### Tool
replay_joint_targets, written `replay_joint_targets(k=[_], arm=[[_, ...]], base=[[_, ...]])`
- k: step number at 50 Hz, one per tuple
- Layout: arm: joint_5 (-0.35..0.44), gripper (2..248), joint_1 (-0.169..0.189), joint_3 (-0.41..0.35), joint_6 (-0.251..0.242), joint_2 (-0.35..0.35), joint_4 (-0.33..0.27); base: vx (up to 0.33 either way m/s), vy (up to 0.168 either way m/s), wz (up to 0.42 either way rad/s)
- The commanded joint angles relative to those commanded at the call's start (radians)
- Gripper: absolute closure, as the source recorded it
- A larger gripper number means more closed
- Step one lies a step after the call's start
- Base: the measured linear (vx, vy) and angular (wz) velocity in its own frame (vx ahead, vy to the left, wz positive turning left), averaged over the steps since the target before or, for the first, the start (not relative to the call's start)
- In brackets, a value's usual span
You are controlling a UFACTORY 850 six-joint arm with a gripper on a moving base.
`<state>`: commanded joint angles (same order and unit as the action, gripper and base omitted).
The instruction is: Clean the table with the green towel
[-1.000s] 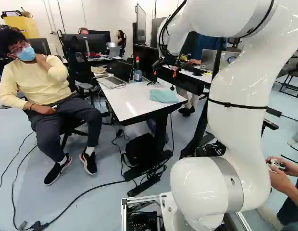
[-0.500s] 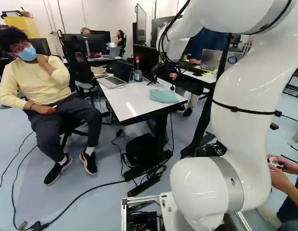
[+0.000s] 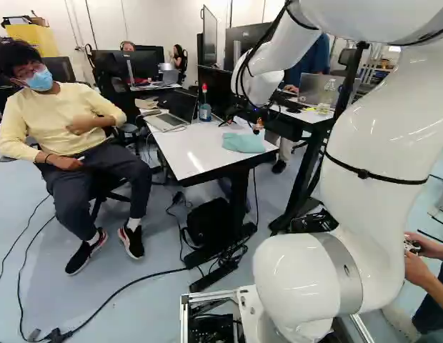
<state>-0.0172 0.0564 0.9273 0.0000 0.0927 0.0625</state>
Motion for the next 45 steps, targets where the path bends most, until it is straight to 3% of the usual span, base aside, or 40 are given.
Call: replay_joint_targets(k=[45], arm=[[0.515,3,-0.033,-0.486,0.0,-0.215,-0.036]], base=[[0.0,0.0,0.0]])
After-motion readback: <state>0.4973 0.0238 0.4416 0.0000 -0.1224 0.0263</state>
